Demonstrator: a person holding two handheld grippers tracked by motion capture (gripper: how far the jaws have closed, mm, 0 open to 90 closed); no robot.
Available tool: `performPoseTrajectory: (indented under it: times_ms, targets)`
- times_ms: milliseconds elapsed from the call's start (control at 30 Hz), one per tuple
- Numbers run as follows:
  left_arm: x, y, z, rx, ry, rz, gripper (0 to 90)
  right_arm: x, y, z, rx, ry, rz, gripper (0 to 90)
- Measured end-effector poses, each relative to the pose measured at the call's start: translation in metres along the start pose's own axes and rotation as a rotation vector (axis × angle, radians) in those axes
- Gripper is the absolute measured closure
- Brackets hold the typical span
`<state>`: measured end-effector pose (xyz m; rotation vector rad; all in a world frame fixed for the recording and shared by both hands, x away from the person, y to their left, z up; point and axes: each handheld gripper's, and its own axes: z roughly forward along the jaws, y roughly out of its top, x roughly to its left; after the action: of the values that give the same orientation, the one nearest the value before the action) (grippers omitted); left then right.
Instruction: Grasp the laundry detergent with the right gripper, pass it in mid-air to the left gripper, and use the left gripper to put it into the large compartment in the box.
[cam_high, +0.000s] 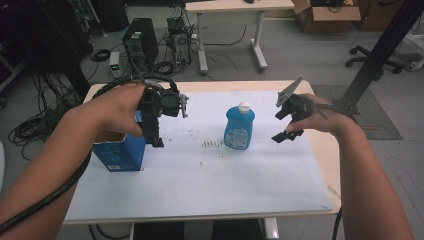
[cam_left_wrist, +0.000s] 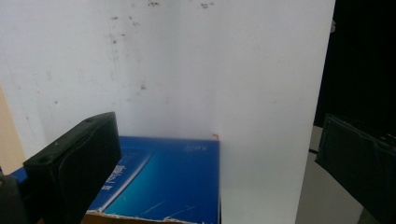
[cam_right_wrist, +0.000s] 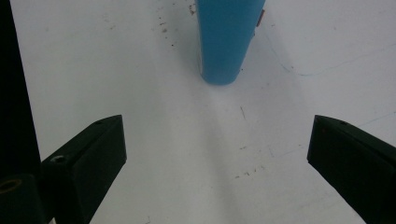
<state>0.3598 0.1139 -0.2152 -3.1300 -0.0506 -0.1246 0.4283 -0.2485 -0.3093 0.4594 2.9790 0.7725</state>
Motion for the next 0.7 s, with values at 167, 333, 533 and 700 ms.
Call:
performPoseTrajectory:
  times_ms: [167,333,533,700]
  targets:
    - [-0.006,0.002,0.005,0.005,-0.012,0.004,0.2,-0.001,-0.01,0.017,-0.061,0.003,0.017,4.6]
    - [-0.008,-0.002,0.008,0.006,-0.022,-0.004,0.2,-0.002,-0.017,0.029,-0.087,0.004,0.033,4.5]
    - [-0.009,-0.007,0.008,0.007,-0.016,-0.019,0.2,-0.004,-0.024,0.04,-0.134,-0.002,0.058,4.4]
    - [-0.01,-0.01,0.009,-0.007,-0.021,-0.026,0.2,-0.005,-0.027,0.049,-0.179,-0.005,0.07,4.2]
